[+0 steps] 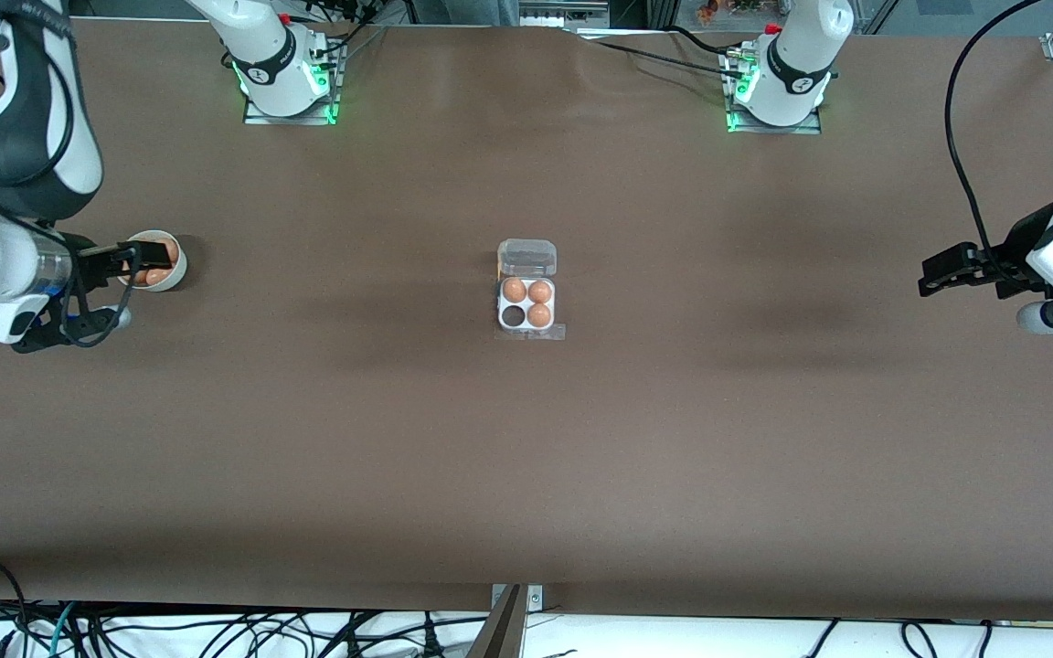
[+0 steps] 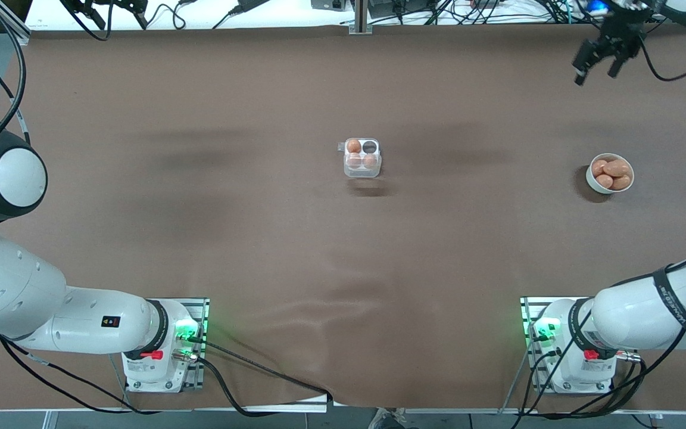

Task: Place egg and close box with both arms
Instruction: 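Move the right gripper over the white bowl of eggs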

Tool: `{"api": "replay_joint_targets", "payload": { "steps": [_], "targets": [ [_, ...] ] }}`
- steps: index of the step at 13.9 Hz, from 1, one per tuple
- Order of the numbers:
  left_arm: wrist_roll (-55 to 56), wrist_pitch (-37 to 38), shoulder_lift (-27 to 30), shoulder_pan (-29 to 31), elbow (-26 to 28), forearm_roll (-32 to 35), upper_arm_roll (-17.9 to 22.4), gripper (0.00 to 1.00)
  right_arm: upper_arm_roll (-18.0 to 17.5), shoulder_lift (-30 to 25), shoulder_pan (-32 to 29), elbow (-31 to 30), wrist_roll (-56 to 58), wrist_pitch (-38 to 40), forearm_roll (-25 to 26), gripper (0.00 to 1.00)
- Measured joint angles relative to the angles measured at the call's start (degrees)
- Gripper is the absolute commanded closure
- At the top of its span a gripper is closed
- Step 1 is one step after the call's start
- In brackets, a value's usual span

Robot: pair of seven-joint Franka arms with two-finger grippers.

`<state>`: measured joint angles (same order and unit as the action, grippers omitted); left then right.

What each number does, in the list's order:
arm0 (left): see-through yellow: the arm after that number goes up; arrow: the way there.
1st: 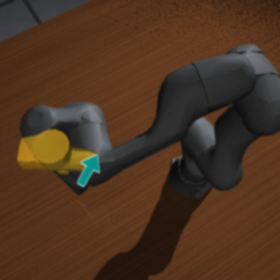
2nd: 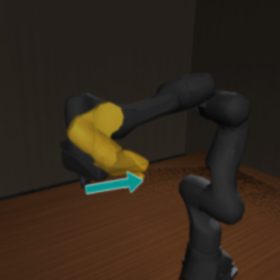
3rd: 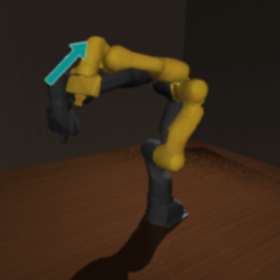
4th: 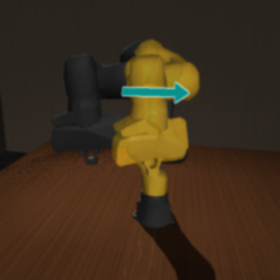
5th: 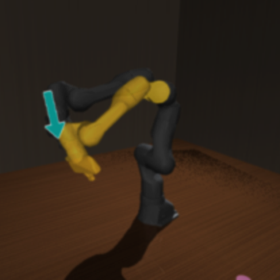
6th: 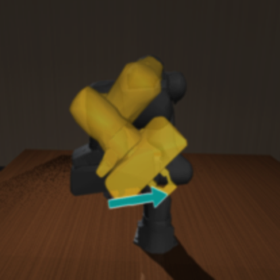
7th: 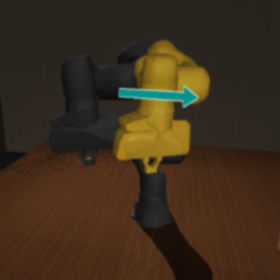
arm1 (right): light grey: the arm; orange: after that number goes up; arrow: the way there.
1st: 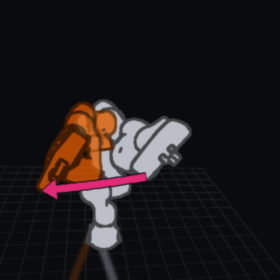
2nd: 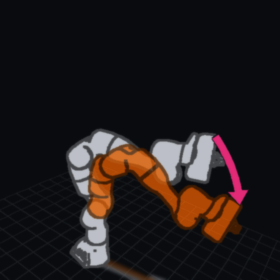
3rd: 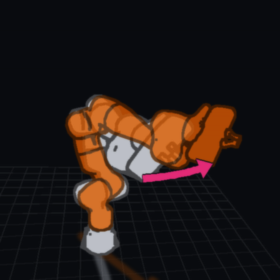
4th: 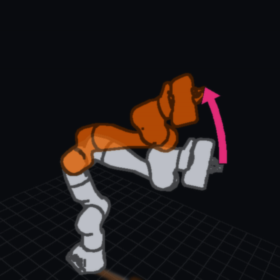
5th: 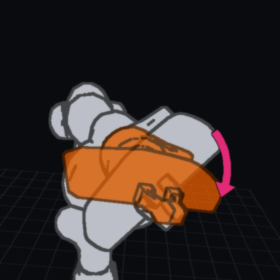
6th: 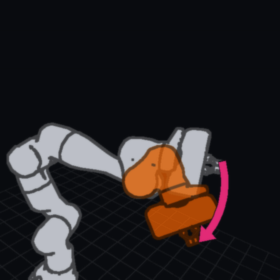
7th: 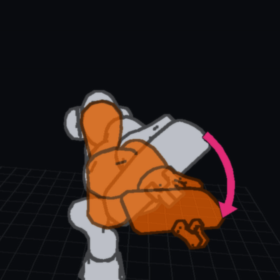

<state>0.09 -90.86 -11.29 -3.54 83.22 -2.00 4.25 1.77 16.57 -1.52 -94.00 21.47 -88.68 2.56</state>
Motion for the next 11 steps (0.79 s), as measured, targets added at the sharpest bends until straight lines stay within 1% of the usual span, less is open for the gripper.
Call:
{"api": "replay_joint_targets", "payload": {
  "steps": [3,5,8,11],
  "targets": [
    [0.00,0.00,0.00,0.00,-0.01,0.00,0.00,0.00,3.06,0.07,-1.86,-8.26,8.86,-7.14,0.52,0.00],
    [0.00,0.00,0.00,0.00,-0.01,0.00,0.00,0.00,4.79,0.09,-1.98,-13.54,15.01,-11.80,2.71,0.00],
    [0.00,0.00,0.00,0.00,-0.01,0.00,0.00,0.00,6.89,0.09,-1.96,-18.52,20.05,-15.86,5.12,0.00],
    [0.00,0.00,0.00,0.00,-0.01,0.00,0.00,0.00,9.69,0.63,-2.00,-22.12,25.13,-19.99,5.56,0.00]
  ]
}}
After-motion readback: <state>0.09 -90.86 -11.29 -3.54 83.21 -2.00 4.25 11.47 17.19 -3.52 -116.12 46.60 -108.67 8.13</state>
